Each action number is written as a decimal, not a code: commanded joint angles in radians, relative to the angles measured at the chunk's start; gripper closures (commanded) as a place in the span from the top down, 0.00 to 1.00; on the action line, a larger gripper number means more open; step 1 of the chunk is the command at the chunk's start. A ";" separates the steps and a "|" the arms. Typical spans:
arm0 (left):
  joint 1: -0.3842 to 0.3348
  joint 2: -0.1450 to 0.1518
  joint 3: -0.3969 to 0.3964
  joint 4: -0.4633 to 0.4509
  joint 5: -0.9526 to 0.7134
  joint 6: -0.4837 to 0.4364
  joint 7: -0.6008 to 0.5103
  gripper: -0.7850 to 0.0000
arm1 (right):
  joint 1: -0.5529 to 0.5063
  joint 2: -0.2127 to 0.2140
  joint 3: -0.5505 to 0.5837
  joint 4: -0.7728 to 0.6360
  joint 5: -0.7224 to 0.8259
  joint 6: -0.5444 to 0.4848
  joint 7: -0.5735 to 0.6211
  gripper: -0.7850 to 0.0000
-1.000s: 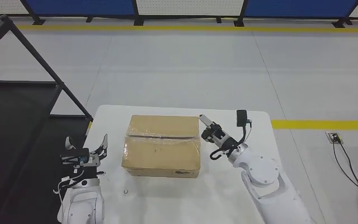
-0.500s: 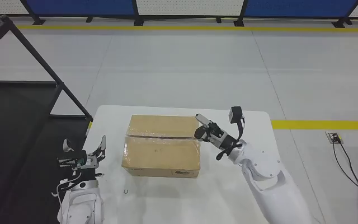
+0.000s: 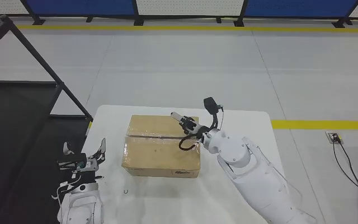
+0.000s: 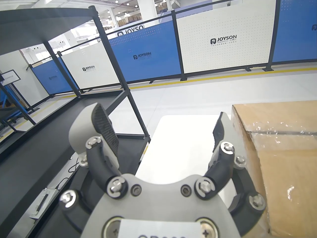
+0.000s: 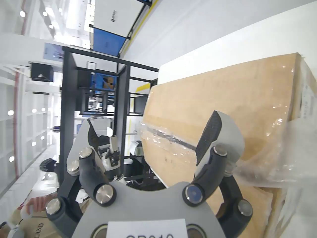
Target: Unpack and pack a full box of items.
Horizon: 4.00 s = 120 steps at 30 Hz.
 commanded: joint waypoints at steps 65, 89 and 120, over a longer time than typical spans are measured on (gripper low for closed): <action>0.016 -0.016 -0.033 -0.024 -0.112 0.060 0.064 1.00 | -0.254 0.058 0.319 -0.157 0.233 -0.182 0.178 1.00; 0.075 -0.019 -0.054 -0.024 -0.136 0.007 0.182 1.00 | -0.006 -0.013 0.058 0.218 0.272 -0.229 0.240 1.00; 0.150 -0.030 -0.081 0.049 -0.213 -0.001 0.233 1.00 | 0.316 -0.310 -0.310 0.701 0.479 -0.398 0.093 1.00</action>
